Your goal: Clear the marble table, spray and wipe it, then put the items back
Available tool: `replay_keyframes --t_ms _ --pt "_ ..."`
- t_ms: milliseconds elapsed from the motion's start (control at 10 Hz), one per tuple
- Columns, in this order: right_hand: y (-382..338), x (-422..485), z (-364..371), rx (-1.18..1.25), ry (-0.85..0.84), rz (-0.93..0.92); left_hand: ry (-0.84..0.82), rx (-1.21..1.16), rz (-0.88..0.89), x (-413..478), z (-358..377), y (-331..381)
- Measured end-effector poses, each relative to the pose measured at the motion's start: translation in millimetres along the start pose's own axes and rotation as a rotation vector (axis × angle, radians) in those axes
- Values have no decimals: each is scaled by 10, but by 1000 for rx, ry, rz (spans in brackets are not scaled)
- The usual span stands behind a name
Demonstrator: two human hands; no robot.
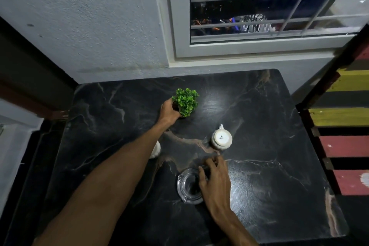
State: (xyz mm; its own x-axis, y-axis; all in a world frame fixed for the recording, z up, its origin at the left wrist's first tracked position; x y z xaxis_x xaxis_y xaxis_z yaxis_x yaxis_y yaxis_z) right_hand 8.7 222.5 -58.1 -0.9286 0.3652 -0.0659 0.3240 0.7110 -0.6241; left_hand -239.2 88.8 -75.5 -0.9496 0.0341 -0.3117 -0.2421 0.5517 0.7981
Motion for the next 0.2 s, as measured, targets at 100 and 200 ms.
replay_keyframes --t_ms 100,200 --pt "-8 23 16 13 -5 -22 -16 -13 -21 -3 23 -56" --pt "-65 79 -33 39 32 -61 -77 -41 -37 -26 52 -24"
Point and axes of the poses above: each hand's wrist, its own x-axis towards the middle knuckle, its own z-axis out of the palm, y = z × x, the point moved 9 cm from there along x, towards the middle knuckle, and after that the axes turned 3 degrees about -z, right-handed, at the moved point
